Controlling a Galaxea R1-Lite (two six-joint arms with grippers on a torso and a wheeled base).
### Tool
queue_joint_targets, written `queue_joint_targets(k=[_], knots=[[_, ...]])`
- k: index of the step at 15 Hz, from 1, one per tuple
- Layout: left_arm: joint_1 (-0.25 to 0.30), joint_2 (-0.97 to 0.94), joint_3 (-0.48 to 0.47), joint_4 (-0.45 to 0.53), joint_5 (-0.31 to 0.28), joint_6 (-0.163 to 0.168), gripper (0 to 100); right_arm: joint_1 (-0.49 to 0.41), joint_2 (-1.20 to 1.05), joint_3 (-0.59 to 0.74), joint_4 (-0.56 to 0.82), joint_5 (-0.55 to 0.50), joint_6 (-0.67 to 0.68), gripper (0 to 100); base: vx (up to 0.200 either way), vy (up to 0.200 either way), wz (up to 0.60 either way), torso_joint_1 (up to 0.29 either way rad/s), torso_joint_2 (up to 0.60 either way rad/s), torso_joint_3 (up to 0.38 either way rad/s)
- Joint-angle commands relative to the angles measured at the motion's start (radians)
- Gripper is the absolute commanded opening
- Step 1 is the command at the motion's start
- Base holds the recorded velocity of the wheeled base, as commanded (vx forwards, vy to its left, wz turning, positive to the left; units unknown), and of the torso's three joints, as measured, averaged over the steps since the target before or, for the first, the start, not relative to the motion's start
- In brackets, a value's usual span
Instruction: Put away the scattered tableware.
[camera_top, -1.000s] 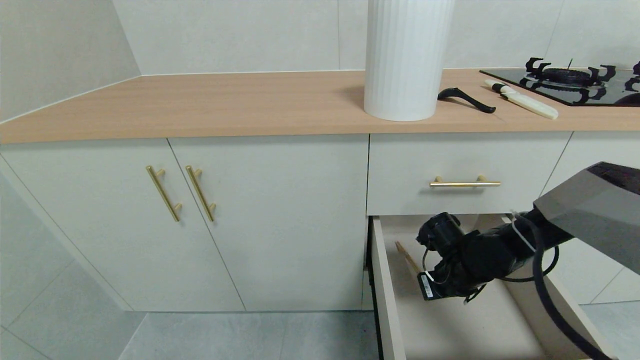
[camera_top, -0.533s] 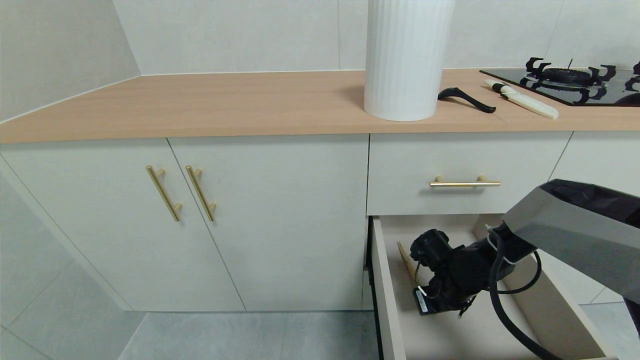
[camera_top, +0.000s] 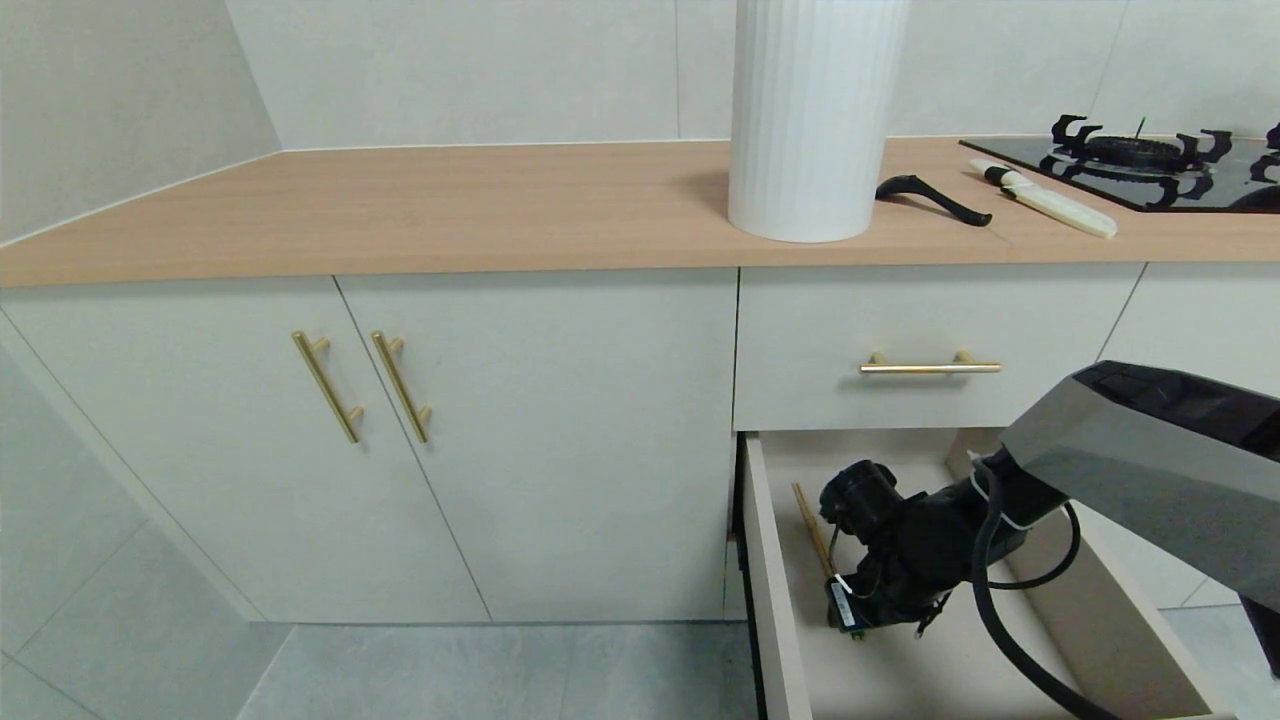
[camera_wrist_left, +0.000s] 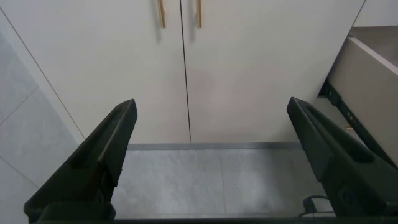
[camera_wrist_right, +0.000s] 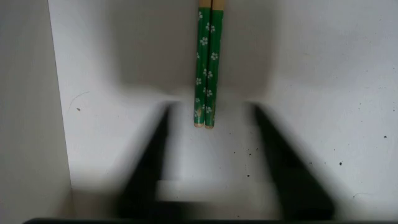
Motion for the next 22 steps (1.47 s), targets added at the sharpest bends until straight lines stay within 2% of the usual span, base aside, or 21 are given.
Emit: queue_joint_targets(k=[1,6,11,13,18,21,22], knots=[[0.000,0.000,0.000,0.000,0.000,0.000,100,0.000,-0.002,0.000,0.000,0.000,0.000,100,0.000,0.000,0.00,0.000,0.00,0.000],[0.000,0.000,0.000,0.000,0.000,-0.002,100,0.000,-0.050,0.009,0.003,-0.003,0.000,100,0.000,0.000,0.00,0.000,0.00,0.000],[0.000,0.000,0.000,0.000,0.000,0.000,100,-0.023,-0.317,0.052,0.003,-0.008,-0.005,100,0.000,0.000,0.00,0.000,0.00,0.000],[0.000,0.000,0.000,0.000,0.000,0.000,100,-0.042,-0.456,0.065,0.005,-0.040,-0.008,100,0.000,0.000,0.00,0.000,0.00,0.000],[0.000,0.000,0.000,0.000,0.000,0.000,100,-0.164,-0.654,0.060,0.000,-0.052,-0.062,100,0.000,0.000,0.00,0.000,0.00,0.000],[0.000,0.000,0.000,0.000,0.000,0.000,100,-0.170,-0.682,0.062,0.000,-0.052,-0.065,100,0.000,0.000,0.00,0.000,0.00,0.000],[0.000,0.000,0.000,0.000,0.000,-0.002,100,-0.203,-0.683,0.055,-0.010,-0.052,-0.066,100,0.000,0.000,0.00,0.000,0.00,0.000]])
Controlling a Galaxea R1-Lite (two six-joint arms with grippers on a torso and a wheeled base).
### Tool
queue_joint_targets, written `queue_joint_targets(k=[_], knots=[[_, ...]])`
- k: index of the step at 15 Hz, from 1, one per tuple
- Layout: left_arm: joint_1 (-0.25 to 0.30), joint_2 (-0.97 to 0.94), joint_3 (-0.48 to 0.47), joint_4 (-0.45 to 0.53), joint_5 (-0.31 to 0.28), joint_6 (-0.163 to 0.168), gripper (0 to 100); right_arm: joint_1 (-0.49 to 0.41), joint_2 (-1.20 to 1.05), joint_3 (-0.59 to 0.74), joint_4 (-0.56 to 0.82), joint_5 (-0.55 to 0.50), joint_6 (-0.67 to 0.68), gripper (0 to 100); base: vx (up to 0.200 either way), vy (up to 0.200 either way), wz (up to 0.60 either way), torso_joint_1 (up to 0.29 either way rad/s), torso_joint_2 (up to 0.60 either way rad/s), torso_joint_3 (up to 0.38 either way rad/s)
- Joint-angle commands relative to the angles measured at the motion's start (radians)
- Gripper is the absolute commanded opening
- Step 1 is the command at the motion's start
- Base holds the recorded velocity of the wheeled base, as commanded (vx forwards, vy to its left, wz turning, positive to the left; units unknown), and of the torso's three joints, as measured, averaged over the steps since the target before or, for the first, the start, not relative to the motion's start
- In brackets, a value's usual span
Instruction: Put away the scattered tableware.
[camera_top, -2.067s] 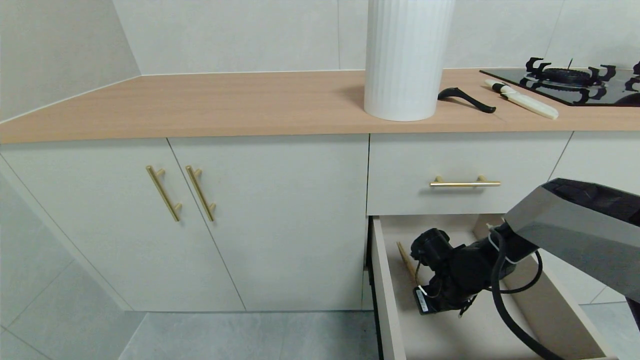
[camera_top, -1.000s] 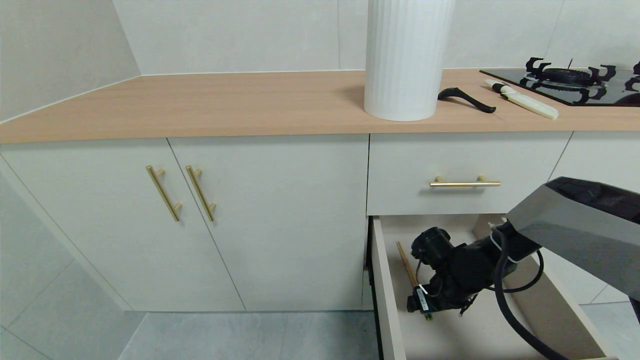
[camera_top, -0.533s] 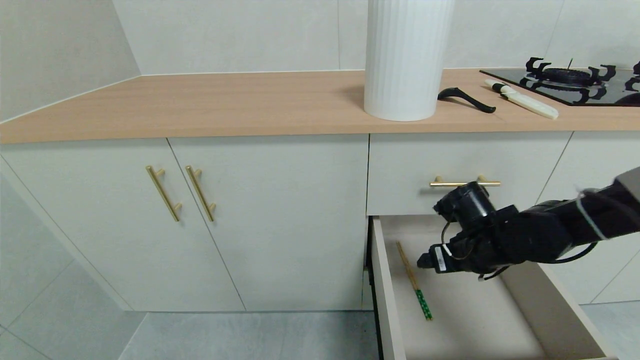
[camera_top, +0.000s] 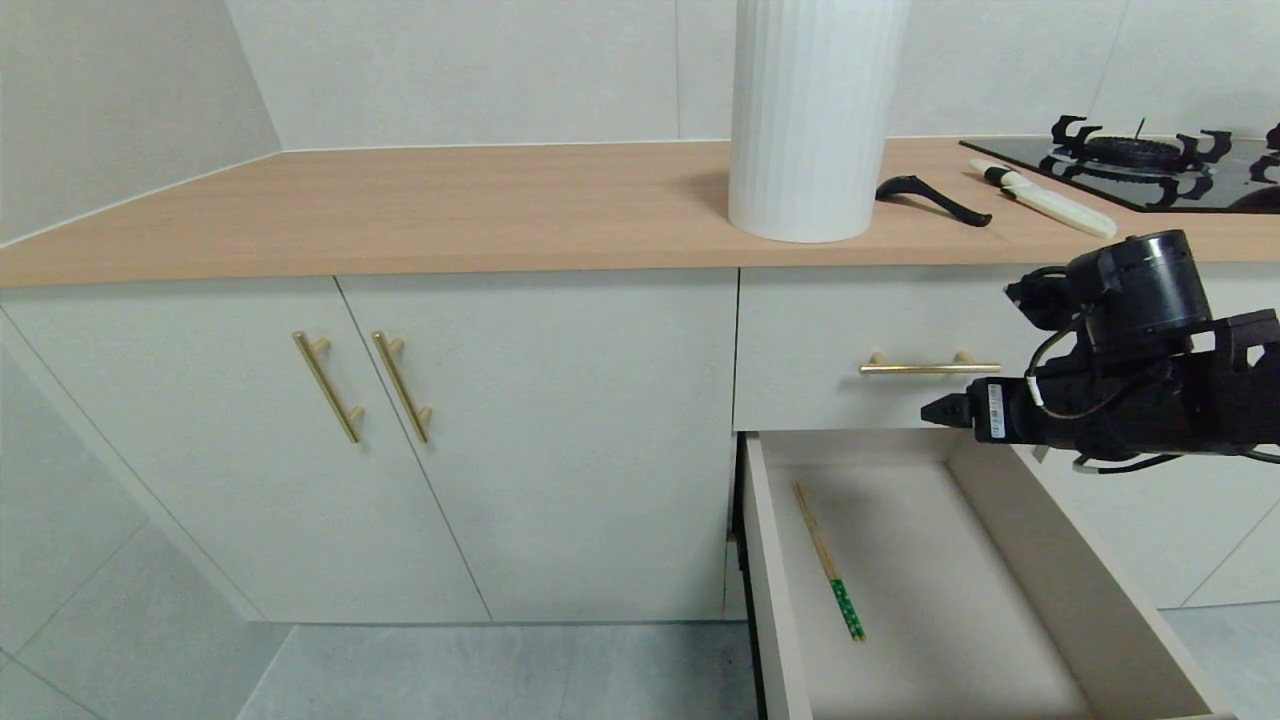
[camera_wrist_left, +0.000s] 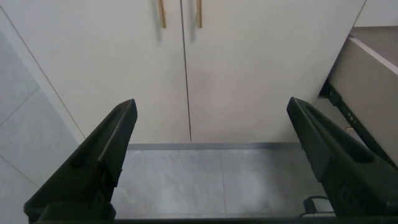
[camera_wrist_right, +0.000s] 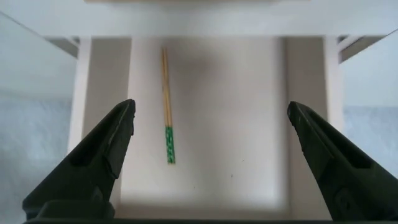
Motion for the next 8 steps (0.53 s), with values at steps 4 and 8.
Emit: queue_joint_targets(k=[4,8], knots=[[0.000,0.000,0.000,0.000,0.000,-0.001,100,-0.039,-0.031,0.004,-0.055,0.000,-0.023,100,0.000,0.000,0.00,0.000,0.00,0.000],[0.000,0.000,0.000,0.000,0.000,-0.001,100,-0.038,-0.028,0.011,-0.055,0.000,-0.023,100,0.000,0.000,0.00,0.000,0.00,0.000]])
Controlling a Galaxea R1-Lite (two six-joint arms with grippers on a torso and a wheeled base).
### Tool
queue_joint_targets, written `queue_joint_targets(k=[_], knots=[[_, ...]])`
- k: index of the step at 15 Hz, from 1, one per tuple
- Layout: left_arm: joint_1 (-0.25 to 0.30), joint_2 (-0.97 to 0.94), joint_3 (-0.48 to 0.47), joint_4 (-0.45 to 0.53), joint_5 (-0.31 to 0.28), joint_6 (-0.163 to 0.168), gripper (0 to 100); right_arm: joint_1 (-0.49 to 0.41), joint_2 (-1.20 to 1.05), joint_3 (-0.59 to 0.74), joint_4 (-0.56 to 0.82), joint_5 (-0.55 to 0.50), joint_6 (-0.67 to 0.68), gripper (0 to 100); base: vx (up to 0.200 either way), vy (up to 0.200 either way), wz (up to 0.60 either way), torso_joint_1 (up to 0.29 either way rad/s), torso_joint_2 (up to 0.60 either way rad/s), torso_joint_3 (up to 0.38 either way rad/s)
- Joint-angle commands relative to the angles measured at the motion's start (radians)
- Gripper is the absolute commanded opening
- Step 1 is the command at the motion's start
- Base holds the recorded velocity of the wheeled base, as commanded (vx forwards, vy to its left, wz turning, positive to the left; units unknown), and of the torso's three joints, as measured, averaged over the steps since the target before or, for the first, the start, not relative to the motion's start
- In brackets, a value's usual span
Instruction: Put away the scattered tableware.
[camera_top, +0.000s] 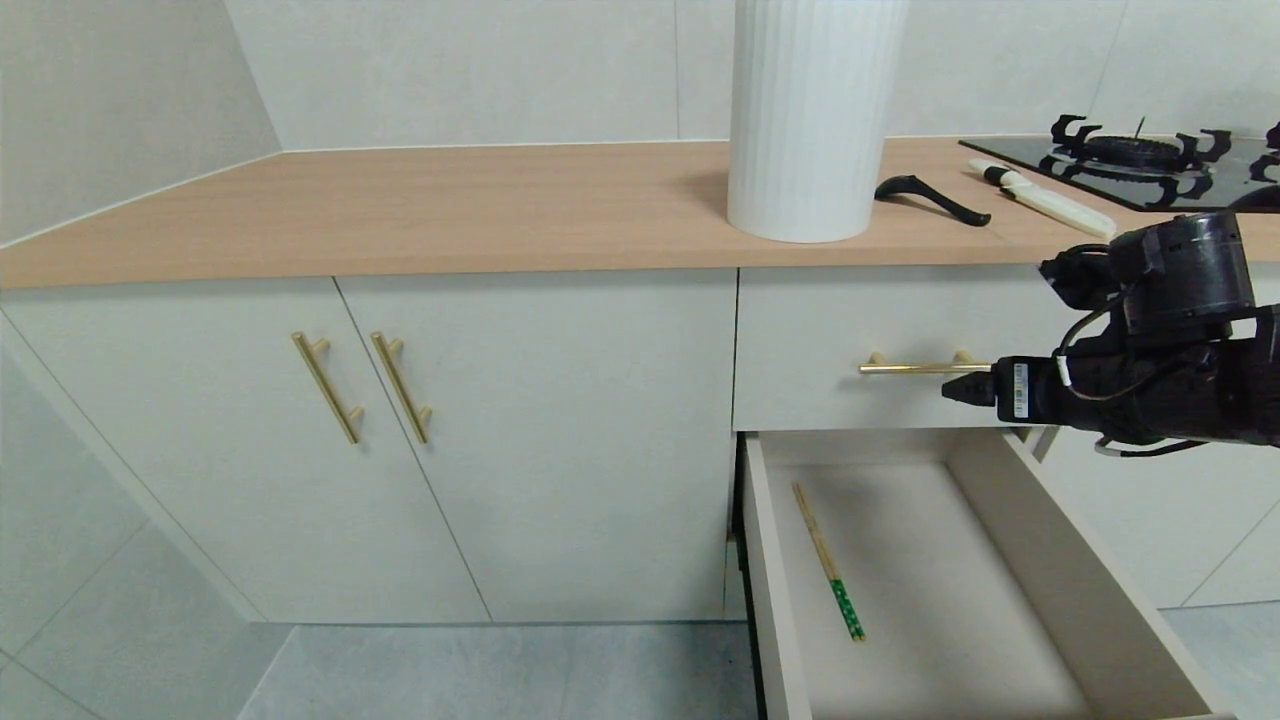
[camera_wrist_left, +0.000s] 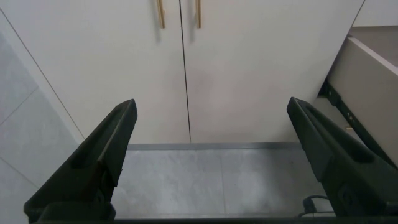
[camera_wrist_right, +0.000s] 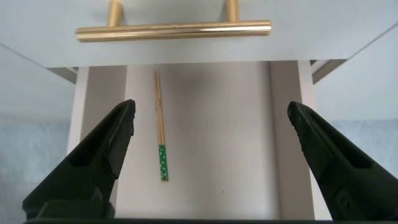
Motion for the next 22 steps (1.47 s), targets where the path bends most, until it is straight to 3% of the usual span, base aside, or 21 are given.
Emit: queue_joint_targets(k=[1,8,22], knots=[[0.000,0.000,0.000,-0.002,0.000,0.001,100,0.001,0.000,0.001,-0.001,0.000,0.000,100,0.000,0.000,0.00,0.036,-0.15,-0.110],[0.000,0.000,0.000,-0.002,0.000,-0.001,100,0.001,0.001,0.007,-0.003,0.000,-0.005,100,0.000,0.000,0.00,0.117,-0.39,-0.274],[0.000,0.000,0.000,-0.002,0.000,0.001,100,0.001,0.043,0.012,-0.040,0.002,-0.006,100,0.000,0.000,0.00,0.201,-0.48,-0.283]])
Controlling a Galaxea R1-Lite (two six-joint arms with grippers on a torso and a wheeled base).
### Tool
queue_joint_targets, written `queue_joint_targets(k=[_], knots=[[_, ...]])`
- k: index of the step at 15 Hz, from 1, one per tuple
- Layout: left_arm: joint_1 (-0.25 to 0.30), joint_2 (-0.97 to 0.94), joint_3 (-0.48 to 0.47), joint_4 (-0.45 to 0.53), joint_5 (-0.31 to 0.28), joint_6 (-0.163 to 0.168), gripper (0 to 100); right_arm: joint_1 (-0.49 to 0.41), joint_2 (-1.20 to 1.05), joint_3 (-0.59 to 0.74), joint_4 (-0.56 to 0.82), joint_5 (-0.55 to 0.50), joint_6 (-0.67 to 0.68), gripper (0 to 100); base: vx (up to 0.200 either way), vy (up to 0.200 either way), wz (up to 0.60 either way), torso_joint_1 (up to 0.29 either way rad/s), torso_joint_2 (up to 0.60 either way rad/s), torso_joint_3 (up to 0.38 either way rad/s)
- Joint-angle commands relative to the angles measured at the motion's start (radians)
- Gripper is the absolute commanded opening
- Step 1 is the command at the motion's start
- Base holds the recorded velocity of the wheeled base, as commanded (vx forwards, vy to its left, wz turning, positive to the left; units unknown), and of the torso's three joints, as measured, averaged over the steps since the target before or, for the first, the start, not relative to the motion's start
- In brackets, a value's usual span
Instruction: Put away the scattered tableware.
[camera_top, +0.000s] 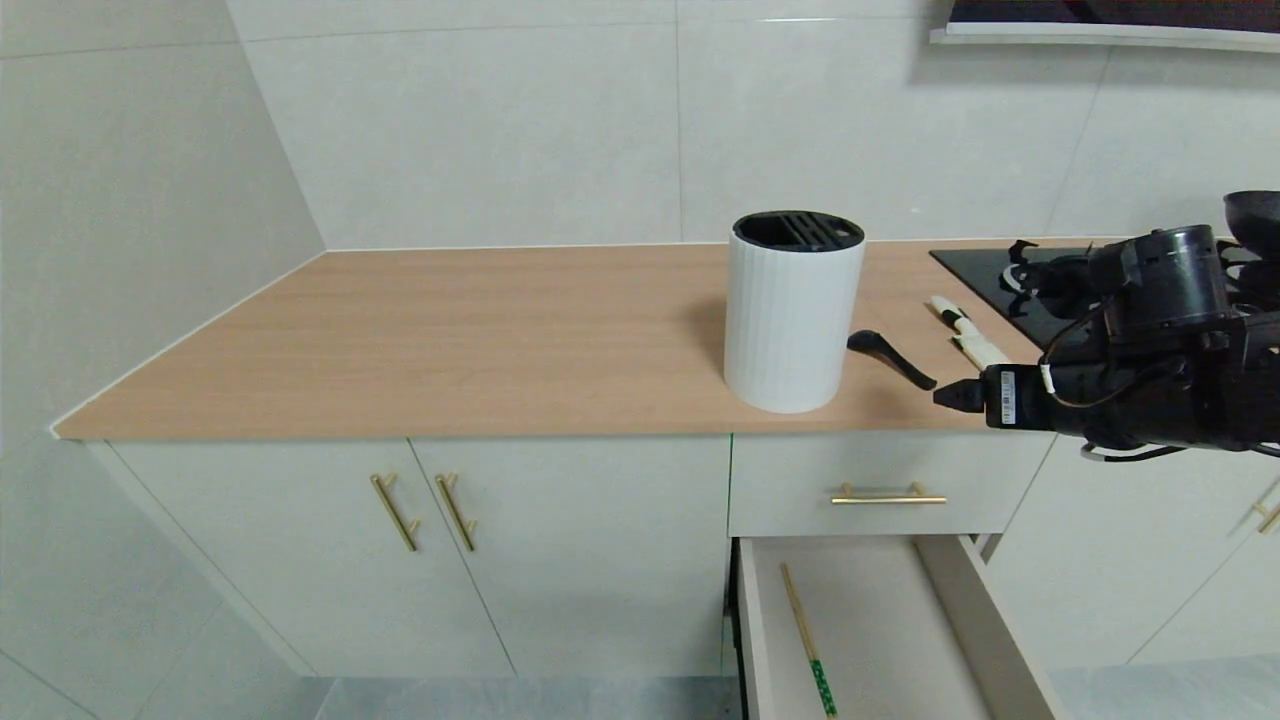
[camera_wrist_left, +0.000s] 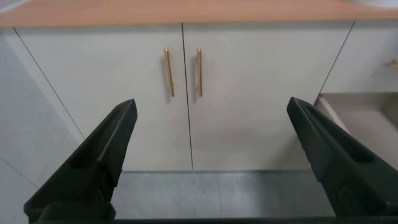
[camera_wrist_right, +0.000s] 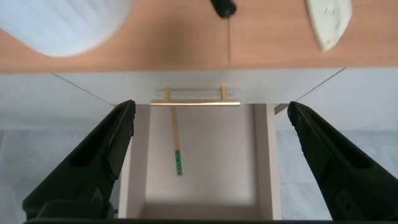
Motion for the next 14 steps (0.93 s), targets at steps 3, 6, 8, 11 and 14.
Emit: queue_joint_targets(k=[3,6,8,11,14], knots=[[0.000,0.000,0.000,0.000,0.000,0.001,100,0.001,0.025,0.002,-0.030,0.000,0.000,100,0.000,0.000,0.00,0.113,-0.25,-0.137],[0.000,0.000,0.000,0.000,0.000,-0.001,100,0.001,0.036,0.009,-0.036,0.001,-0.037,100,0.000,0.000,0.00,0.011,-0.02,-0.014],[0.000,0.000,0.000,0.000,0.000,0.001,100,0.001,0.053,0.009,-0.036,0.001,-0.041,100,0.000,0.000,0.00,0.000,0.00,0.000],[0.000,0.000,0.000,0.000,0.000,0.001,100,0.001,0.062,0.006,-0.037,0.011,-0.043,100,0.000,0.000,0.00,0.000,0.00,0.000],[0.000,0.000,0.000,0.000,0.000,-0.001,100,-0.038,0.122,-0.032,-0.136,0.113,-0.107,100,0.000,0.000,0.00,0.000,0.00,0.000]])
